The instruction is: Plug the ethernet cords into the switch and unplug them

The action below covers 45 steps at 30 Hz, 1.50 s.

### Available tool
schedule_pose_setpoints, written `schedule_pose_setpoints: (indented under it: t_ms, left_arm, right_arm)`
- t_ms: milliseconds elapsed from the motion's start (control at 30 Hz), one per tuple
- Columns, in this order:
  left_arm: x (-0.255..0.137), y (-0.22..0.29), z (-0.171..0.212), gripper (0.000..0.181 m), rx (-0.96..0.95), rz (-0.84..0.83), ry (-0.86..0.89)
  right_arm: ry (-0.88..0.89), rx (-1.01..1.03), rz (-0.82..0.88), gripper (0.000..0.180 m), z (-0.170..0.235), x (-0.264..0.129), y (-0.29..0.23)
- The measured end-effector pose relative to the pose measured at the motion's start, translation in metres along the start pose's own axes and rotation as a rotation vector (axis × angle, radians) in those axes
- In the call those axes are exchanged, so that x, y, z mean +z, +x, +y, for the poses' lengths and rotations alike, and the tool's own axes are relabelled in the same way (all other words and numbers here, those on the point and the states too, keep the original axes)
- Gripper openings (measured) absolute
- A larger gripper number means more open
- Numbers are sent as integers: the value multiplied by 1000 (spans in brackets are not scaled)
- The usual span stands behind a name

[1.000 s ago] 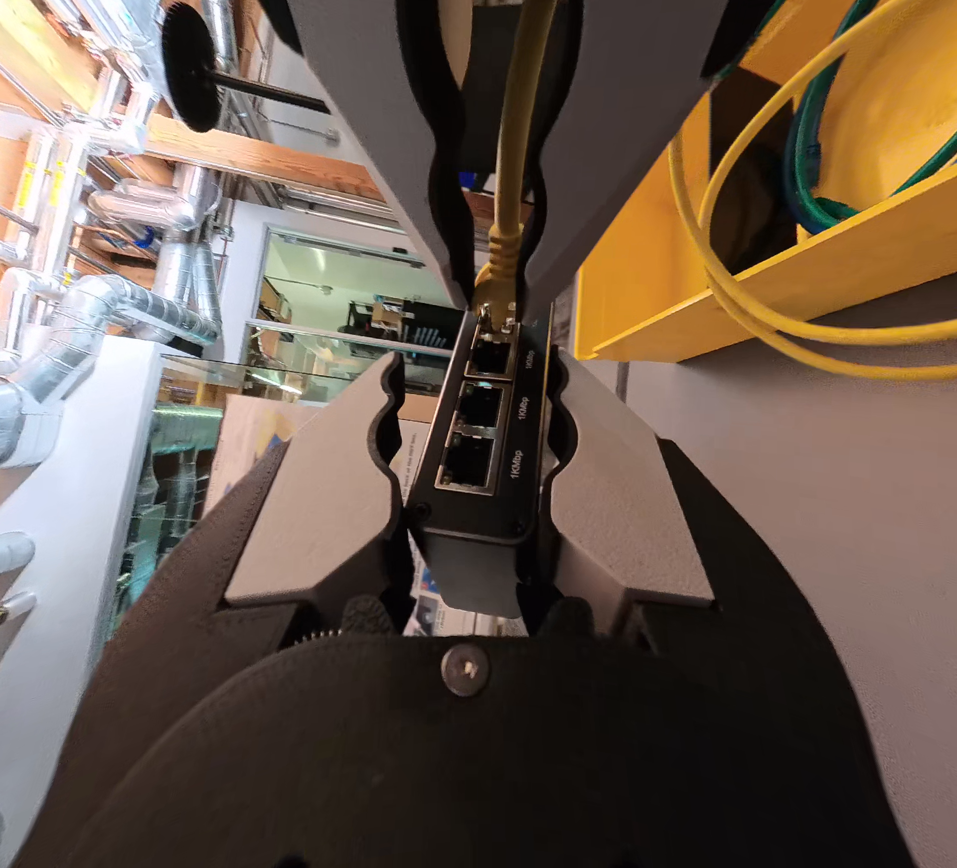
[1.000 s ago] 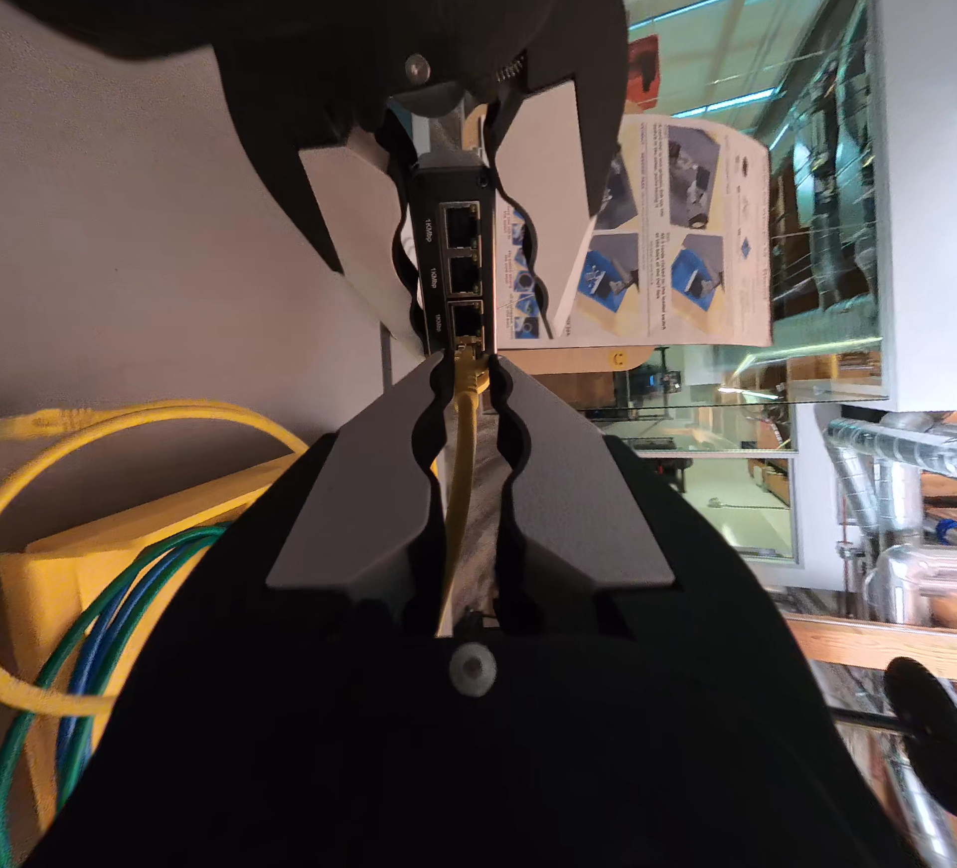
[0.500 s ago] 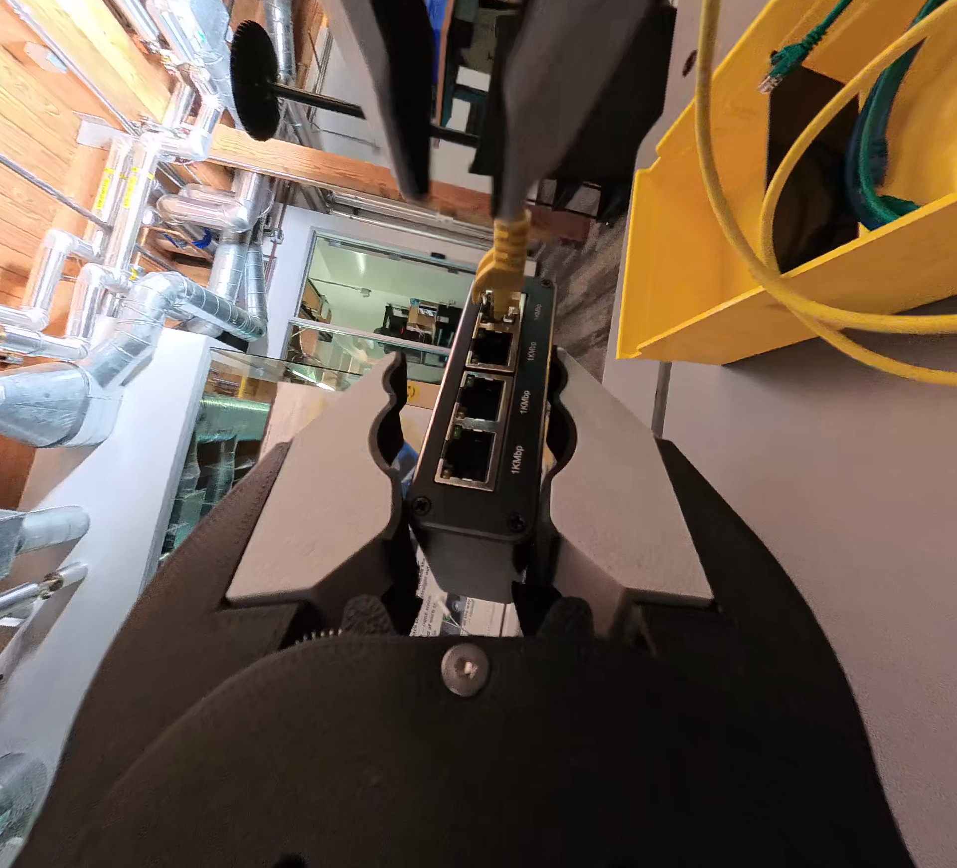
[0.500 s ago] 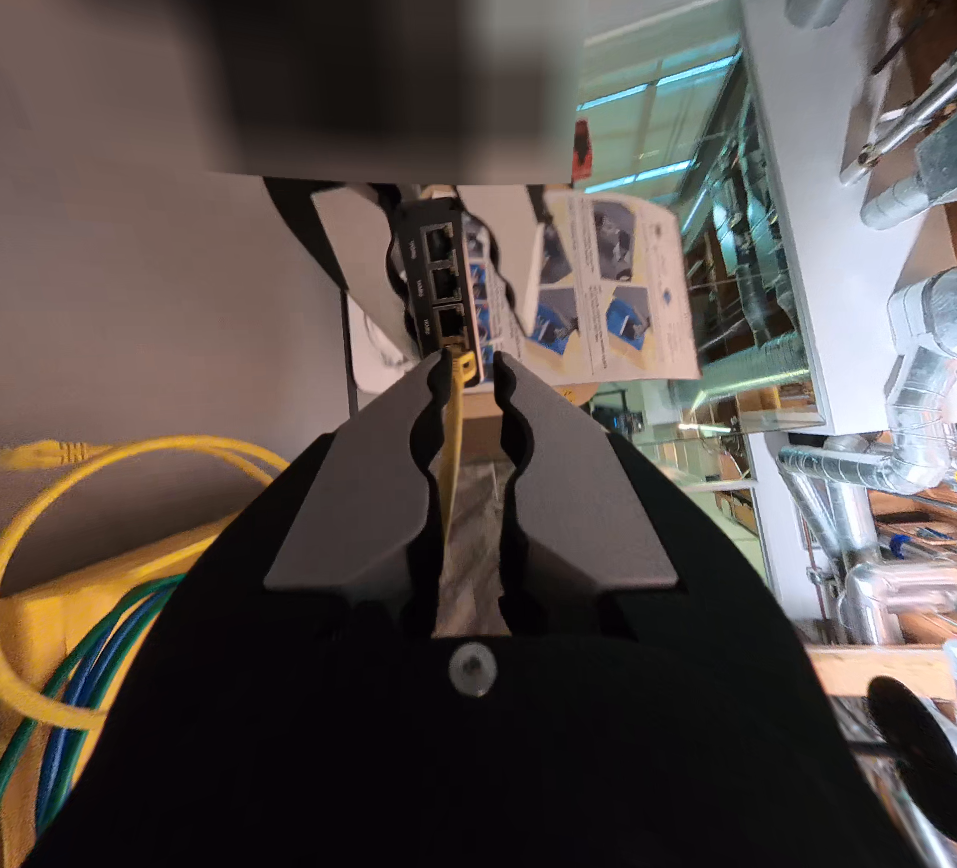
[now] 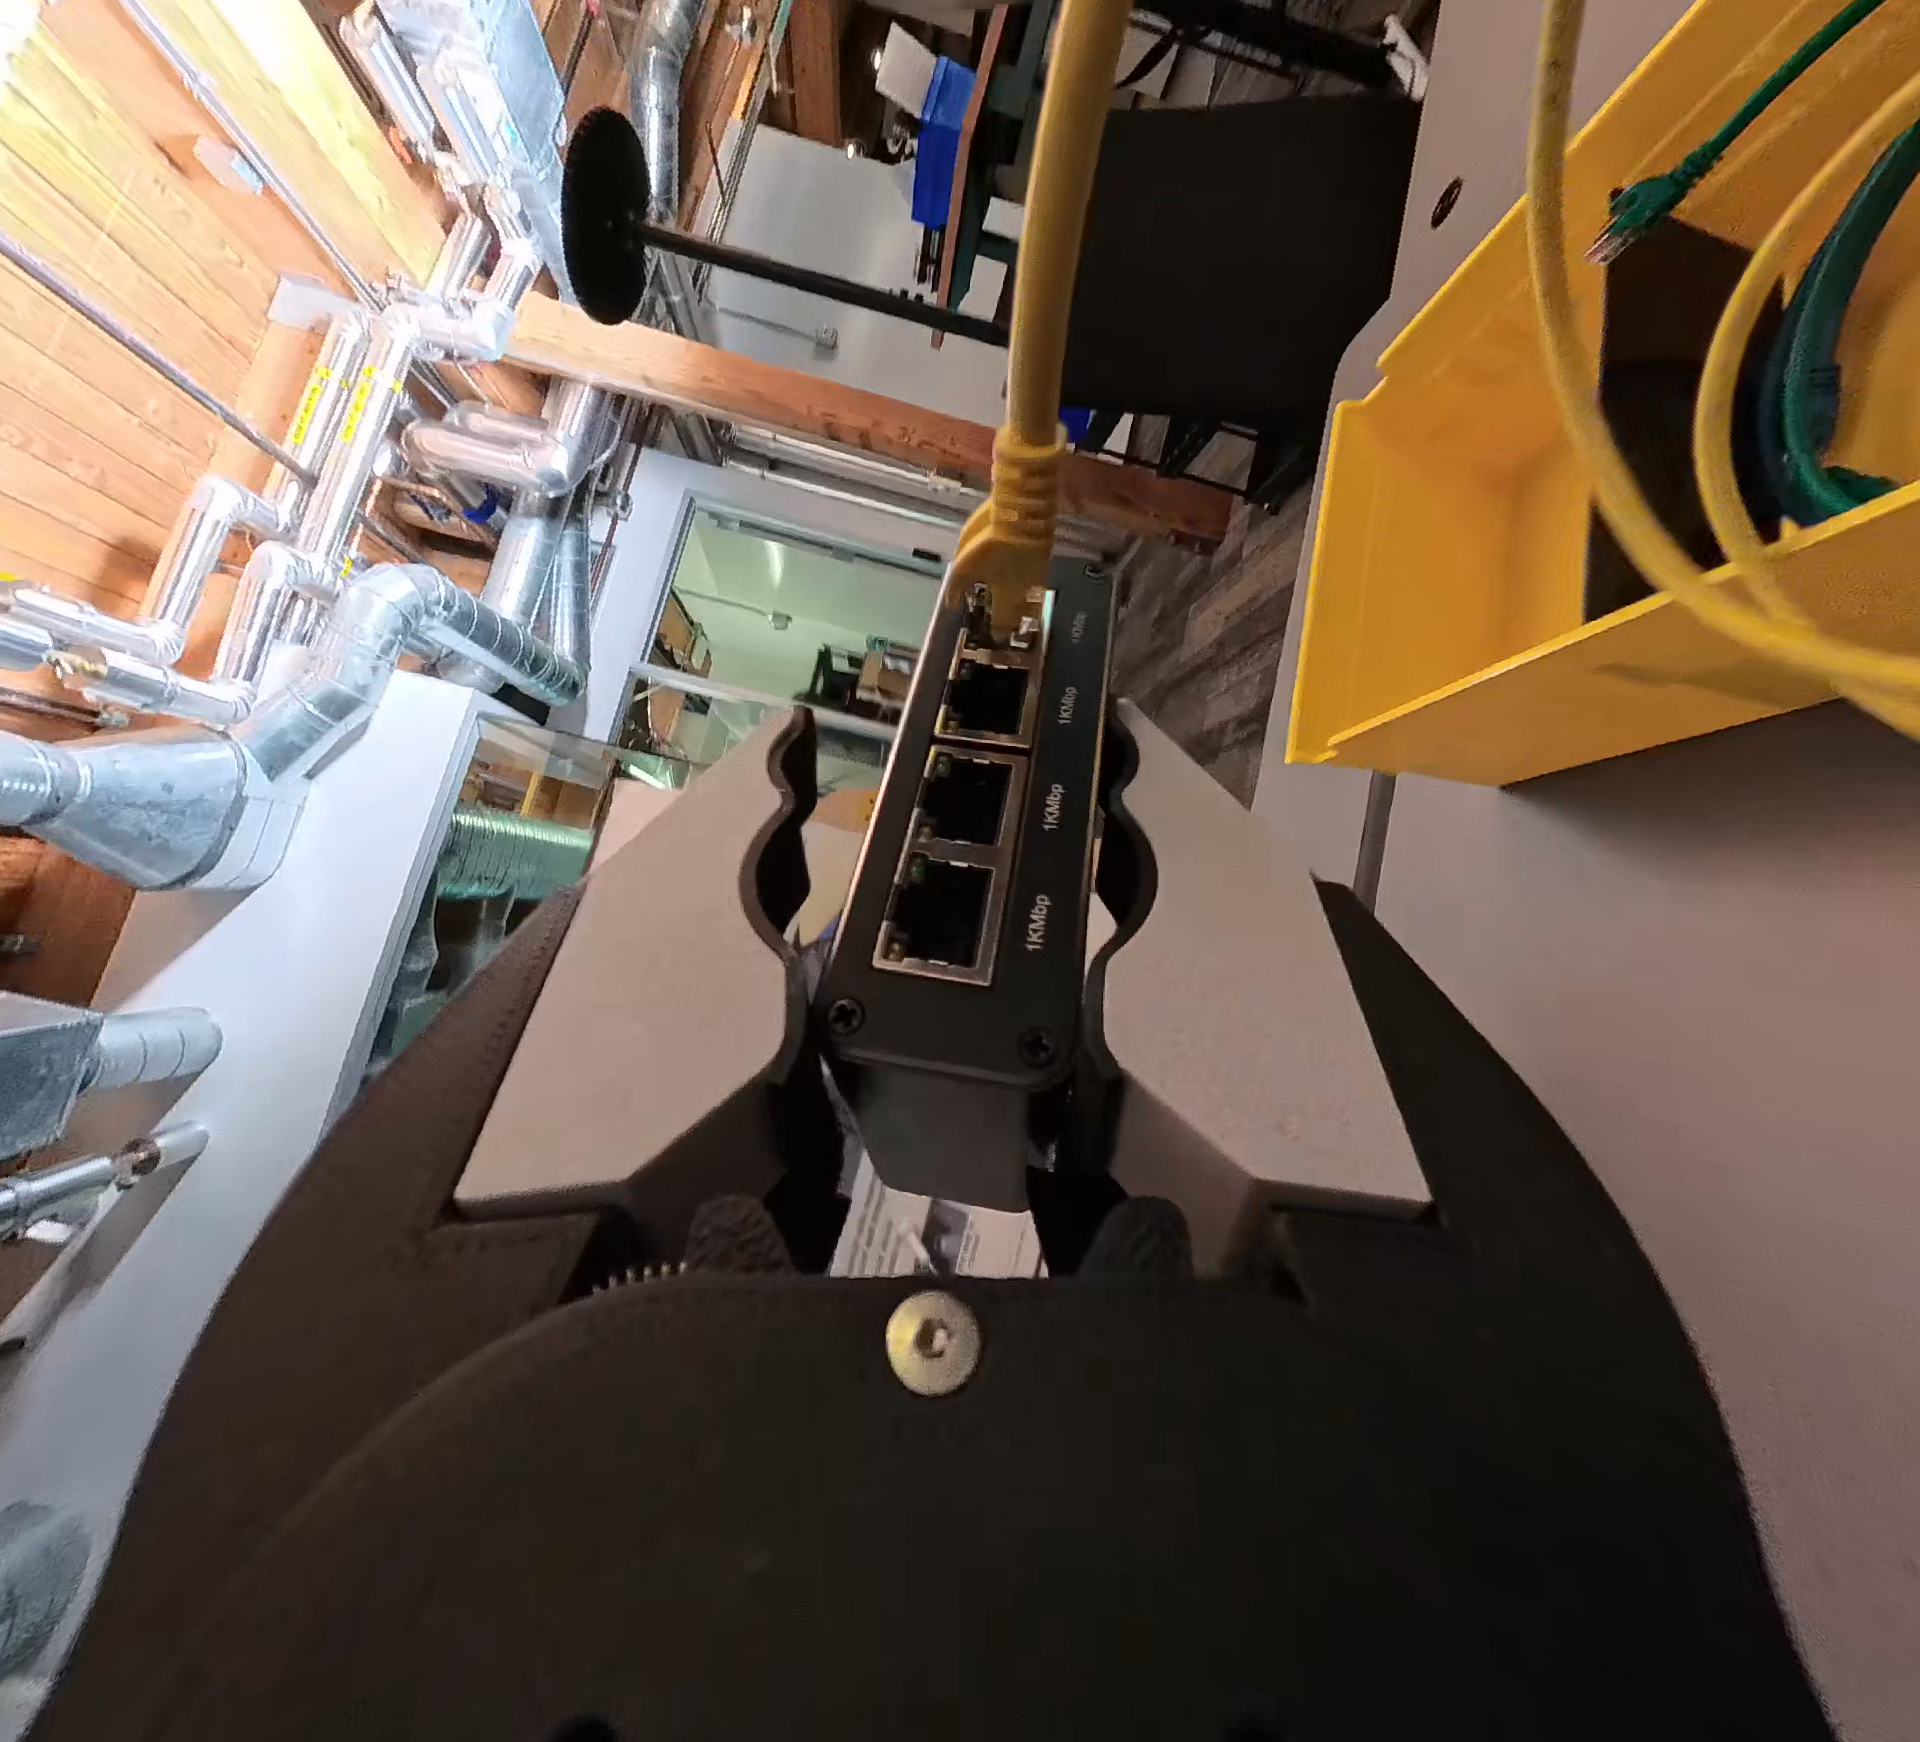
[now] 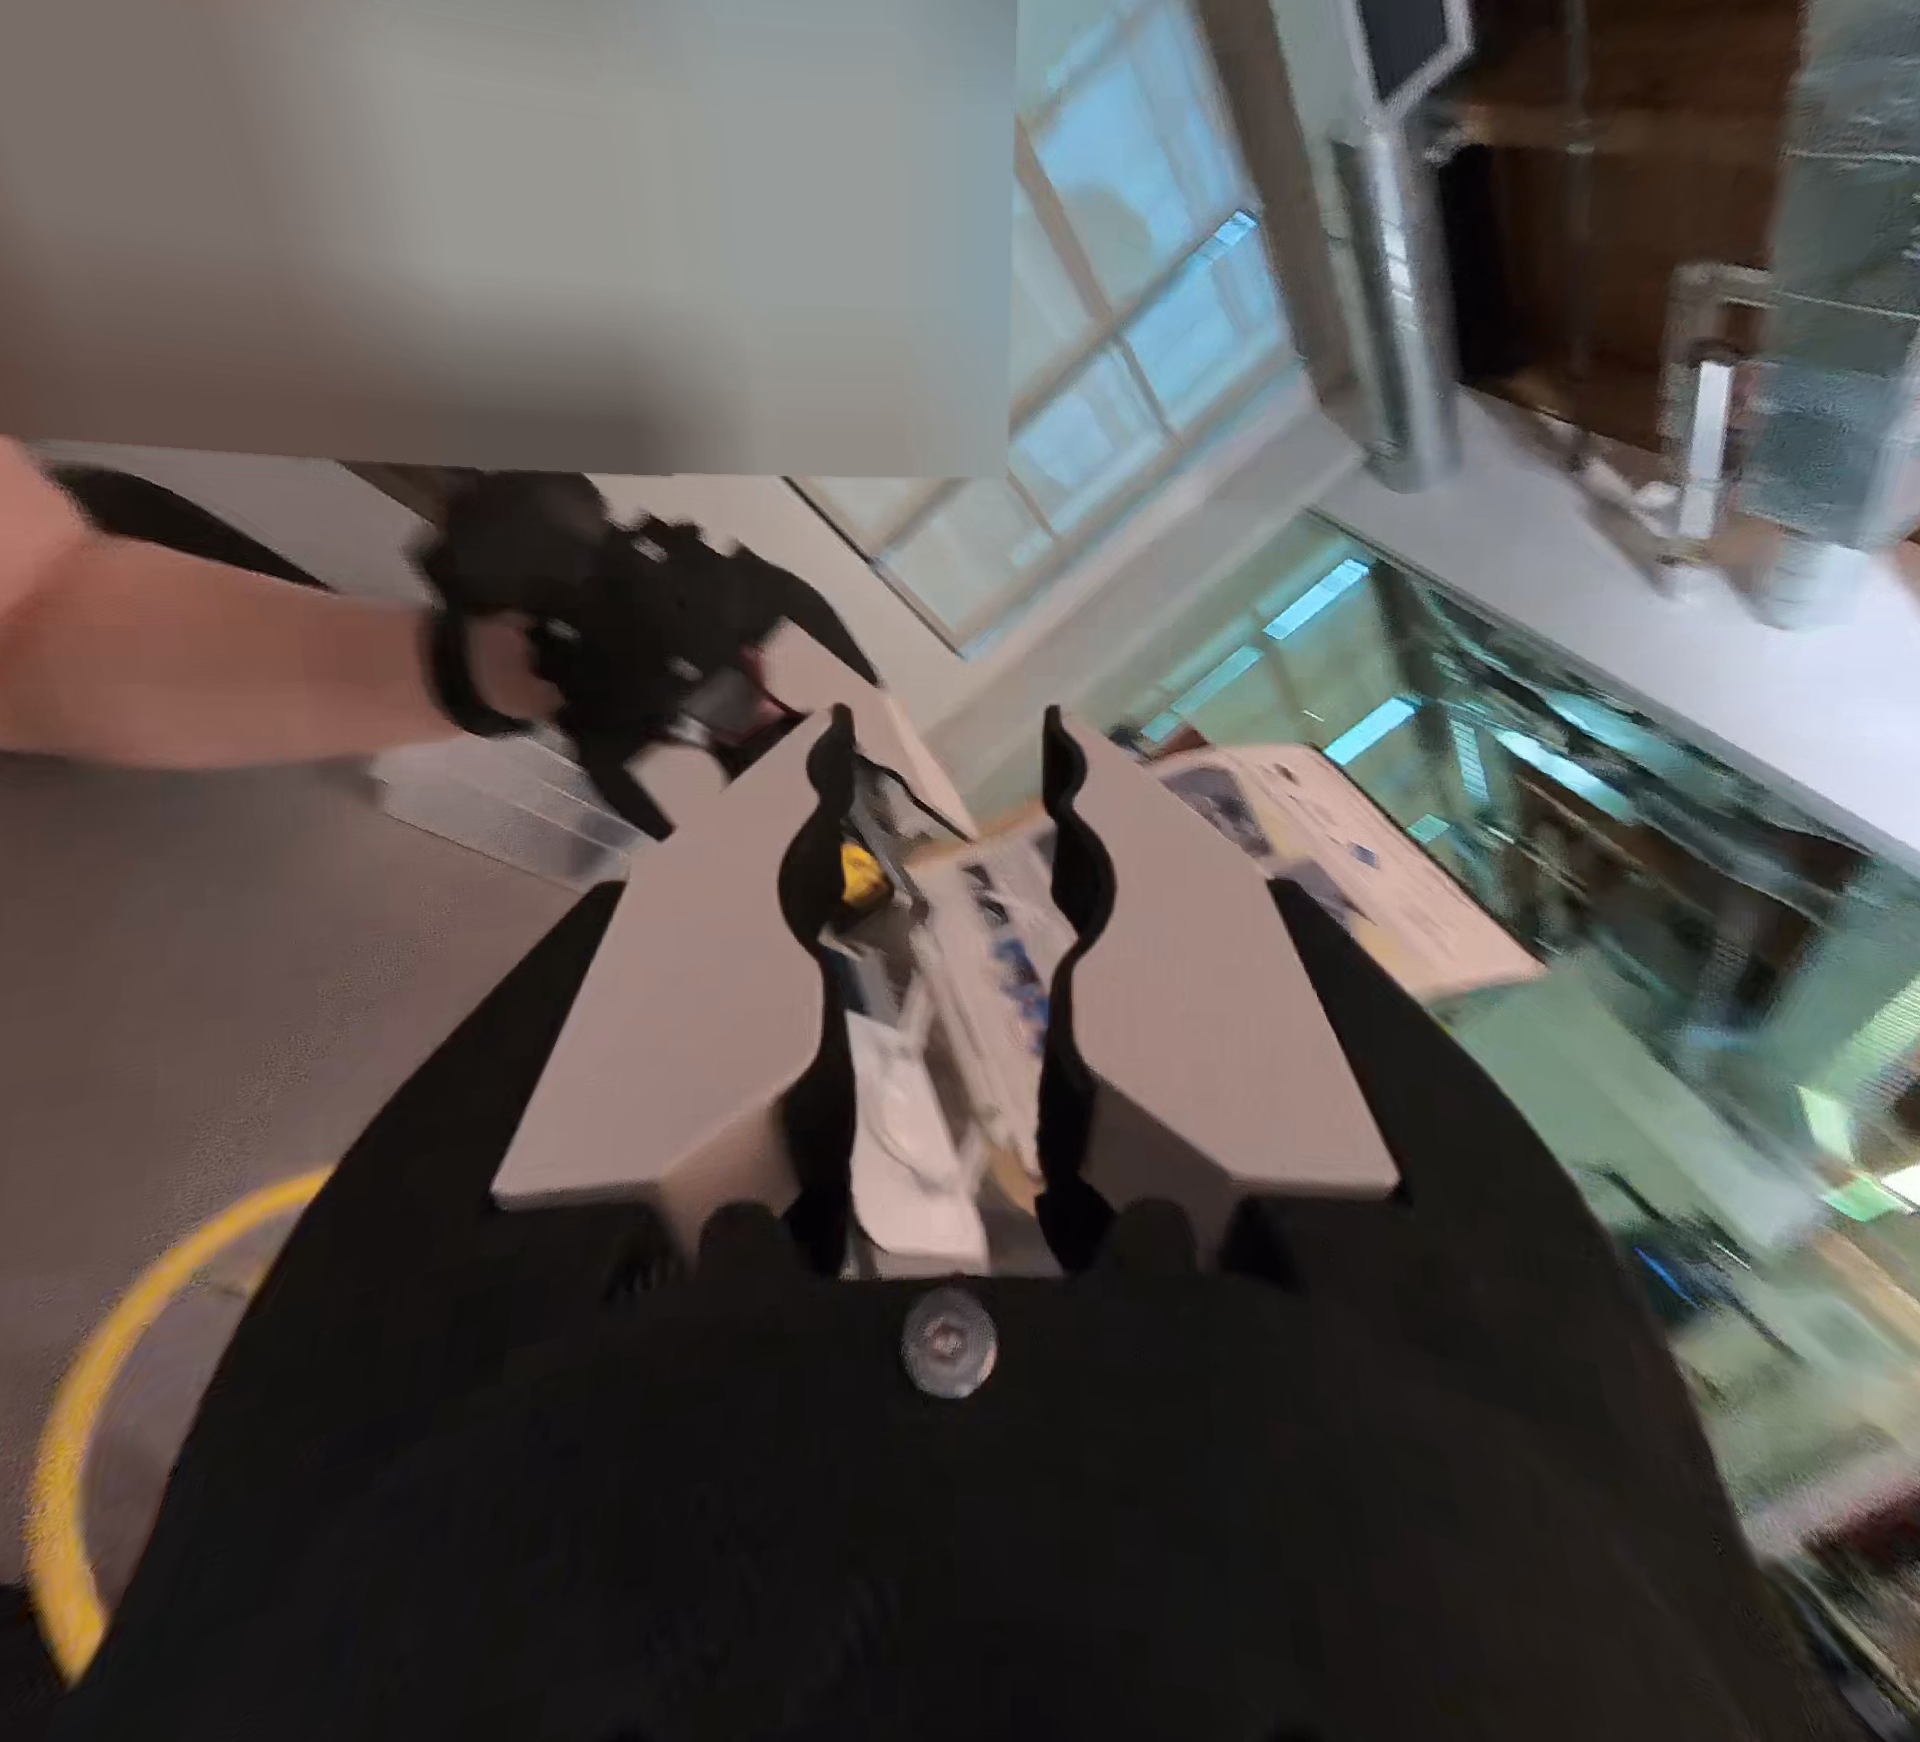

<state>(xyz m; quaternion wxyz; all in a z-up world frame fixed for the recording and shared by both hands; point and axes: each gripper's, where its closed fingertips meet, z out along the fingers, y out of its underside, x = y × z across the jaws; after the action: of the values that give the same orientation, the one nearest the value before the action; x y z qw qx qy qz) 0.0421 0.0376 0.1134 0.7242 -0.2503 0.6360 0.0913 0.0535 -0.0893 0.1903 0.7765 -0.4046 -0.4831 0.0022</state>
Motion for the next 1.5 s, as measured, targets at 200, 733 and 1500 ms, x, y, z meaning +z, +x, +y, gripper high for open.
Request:
schedule_pose_setpoints:
  t_ms: [200, 733, 1500]
  left_arm:
    - [-2, 8, -15, 53, 18, 29, 49]
    - [-2, 21, -14, 53, 29, 109, 56]
    - [-1, 30, -14, 53, 72, 143, 40]
  right_arm:
    - [-361, -122, -45, 23, 84, 21, -12]
    - [-485, -394, -137, 11, 98, 48, -48]
    - [-522, -377, -187, 14, 104, 47, -57]
